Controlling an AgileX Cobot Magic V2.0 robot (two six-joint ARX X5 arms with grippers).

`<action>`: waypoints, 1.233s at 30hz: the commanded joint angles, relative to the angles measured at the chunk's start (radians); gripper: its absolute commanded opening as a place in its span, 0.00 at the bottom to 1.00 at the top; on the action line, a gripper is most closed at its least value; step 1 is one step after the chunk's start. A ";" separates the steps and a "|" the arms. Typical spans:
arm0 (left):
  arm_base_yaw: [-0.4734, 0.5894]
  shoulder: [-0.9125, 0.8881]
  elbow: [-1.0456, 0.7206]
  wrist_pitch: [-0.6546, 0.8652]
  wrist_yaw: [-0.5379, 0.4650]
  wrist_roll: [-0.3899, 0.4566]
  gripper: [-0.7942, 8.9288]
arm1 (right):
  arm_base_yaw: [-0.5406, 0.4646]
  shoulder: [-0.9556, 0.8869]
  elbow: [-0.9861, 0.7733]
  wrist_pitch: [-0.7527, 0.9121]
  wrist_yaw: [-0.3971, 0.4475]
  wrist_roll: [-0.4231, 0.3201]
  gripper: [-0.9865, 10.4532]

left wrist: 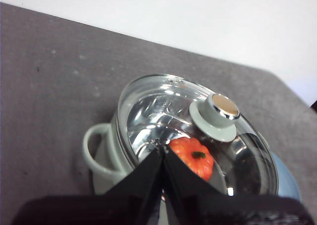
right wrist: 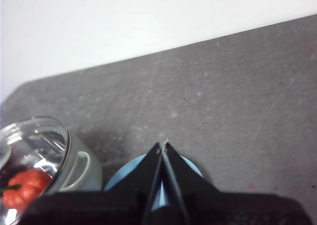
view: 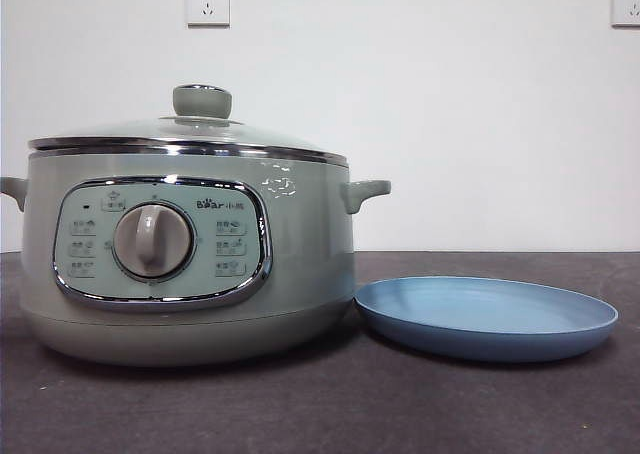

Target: Take the pumpkin out from the steamer,put the pumpkin in the blue plate,close the lid

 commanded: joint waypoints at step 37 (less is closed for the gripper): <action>-0.417 0.597 0.543 -0.151 -0.187 0.204 0.53 | 0.030 0.338 0.300 -0.328 -0.361 -0.235 0.44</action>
